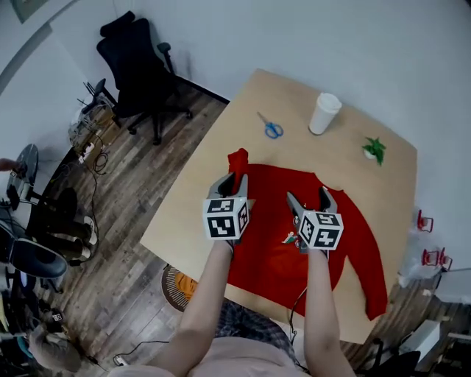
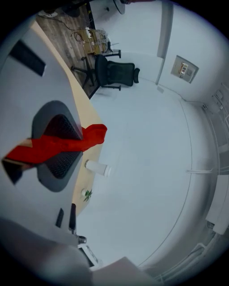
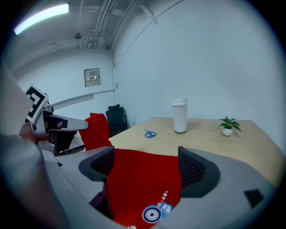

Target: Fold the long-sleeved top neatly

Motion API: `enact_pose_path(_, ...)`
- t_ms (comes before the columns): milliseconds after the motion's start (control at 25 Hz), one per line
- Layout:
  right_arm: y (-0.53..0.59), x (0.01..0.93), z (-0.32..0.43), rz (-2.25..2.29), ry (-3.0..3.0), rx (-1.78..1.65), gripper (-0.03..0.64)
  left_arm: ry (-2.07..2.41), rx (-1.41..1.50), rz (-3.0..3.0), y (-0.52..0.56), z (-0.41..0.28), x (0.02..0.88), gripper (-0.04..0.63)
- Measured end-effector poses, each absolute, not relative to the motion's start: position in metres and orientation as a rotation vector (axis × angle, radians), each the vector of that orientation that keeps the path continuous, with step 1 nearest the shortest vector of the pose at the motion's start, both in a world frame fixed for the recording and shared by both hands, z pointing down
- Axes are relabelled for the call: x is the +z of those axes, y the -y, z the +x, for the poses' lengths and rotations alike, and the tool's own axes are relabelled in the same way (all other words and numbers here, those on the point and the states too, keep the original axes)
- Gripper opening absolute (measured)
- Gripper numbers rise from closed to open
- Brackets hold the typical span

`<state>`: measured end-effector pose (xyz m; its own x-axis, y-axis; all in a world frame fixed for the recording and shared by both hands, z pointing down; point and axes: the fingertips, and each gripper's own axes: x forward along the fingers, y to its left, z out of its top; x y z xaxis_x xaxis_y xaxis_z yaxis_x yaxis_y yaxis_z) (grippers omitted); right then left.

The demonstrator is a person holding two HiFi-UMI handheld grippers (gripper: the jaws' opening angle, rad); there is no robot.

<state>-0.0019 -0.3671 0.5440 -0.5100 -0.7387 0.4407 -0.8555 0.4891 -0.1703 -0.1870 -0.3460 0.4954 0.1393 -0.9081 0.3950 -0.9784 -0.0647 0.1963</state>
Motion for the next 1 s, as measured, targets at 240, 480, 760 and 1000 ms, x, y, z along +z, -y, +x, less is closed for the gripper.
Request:
enact_pose_path(240,0.352,0.544,0.073,1.518,2.342,0.568,0.430,1.647,0.303,2.191,0.355,-0.100,0.495,0.077)
enact_pose_path(480,0.328,0.548,0.140,1.670,2.247,0.604,0.430,1.472,0.380,2.303,0.348,-0.017,0.510,0.077)
enact_pose_path(760,0.293,0.557,0.207,1.817,2.133,0.651,0.428,1.286,0.469,2.411,0.328,0.064,0.533,0.077)
enact_pose_path(1000,0.265,0.569,0.254,1.910,2.049,0.702,0.426,1.152,0.578,2.481,0.315,0.126,0.560,0.077)
